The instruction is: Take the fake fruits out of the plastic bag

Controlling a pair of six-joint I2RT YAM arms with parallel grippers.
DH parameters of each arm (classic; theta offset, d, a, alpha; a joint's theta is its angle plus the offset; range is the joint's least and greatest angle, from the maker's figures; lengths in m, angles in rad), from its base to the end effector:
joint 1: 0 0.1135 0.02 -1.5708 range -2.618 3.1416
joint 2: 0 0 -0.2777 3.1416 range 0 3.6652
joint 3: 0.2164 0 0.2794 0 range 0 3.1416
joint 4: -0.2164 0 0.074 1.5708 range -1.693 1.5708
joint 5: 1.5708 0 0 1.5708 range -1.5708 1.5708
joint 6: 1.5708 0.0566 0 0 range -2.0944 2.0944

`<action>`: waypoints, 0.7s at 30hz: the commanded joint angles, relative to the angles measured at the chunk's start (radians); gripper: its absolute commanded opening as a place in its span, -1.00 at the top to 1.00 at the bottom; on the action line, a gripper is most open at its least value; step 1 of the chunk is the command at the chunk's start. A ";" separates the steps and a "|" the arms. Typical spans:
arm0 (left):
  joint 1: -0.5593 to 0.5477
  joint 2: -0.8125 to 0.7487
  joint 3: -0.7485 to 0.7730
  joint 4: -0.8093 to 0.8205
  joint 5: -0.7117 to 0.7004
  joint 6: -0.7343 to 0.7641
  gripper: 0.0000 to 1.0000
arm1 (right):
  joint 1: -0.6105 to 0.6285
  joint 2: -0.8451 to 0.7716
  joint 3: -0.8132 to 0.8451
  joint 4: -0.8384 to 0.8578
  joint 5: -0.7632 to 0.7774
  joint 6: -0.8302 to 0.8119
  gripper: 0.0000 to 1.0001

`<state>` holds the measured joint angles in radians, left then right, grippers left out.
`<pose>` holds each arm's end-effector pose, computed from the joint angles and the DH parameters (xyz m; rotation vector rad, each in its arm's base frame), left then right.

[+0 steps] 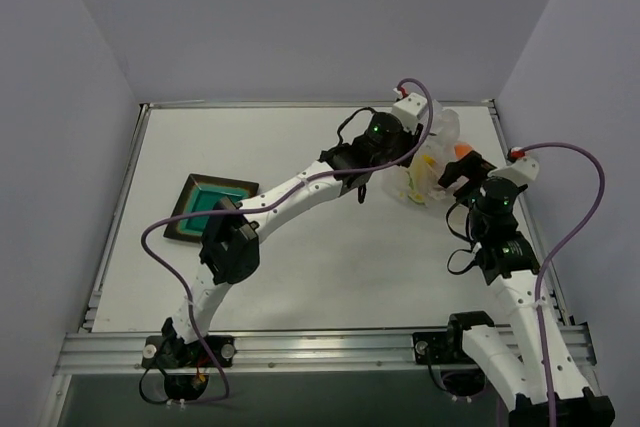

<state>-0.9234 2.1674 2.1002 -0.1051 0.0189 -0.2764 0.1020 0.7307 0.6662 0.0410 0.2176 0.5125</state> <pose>0.3495 -0.4641 0.3624 0.5953 1.7297 -0.8828 0.2187 0.0101 0.3381 0.4911 1.5249 0.3047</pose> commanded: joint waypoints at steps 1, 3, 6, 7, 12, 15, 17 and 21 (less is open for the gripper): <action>0.006 -0.081 -0.011 0.088 -0.076 0.037 0.54 | -0.024 0.099 0.076 0.072 -0.017 -0.071 -0.70; 0.006 -0.118 -0.076 0.146 -0.100 0.045 0.83 | -0.030 0.214 0.140 0.080 -0.069 -0.098 -0.79; 0.012 -0.162 -0.126 0.160 -0.132 0.063 0.95 | -0.030 0.329 0.194 0.129 -0.100 -0.103 -0.85; 0.020 -0.178 -0.172 0.168 -0.134 0.057 0.95 | -0.031 0.351 0.202 0.147 -0.096 -0.103 -0.85; 0.083 -0.326 -0.345 0.252 -0.114 0.014 0.95 | -0.024 0.547 0.279 0.210 -0.155 -0.117 -0.46; 0.101 -0.401 -0.419 0.257 -0.097 -0.004 0.95 | 0.001 0.564 0.299 0.232 -0.178 -0.092 0.81; 0.107 -0.440 -0.477 0.266 -0.094 -0.015 0.95 | 0.042 0.505 0.262 0.282 -0.126 -0.083 1.00; 0.112 -0.497 -0.551 0.275 -0.070 -0.058 0.95 | 0.047 0.392 0.195 0.263 -0.017 -0.034 1.00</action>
<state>-0.8024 1.7443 1.5684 0.0914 -0.0750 -0.2893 0.1493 1.2407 0.8928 0.2371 0.1047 0.4435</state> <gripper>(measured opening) 0.029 0.001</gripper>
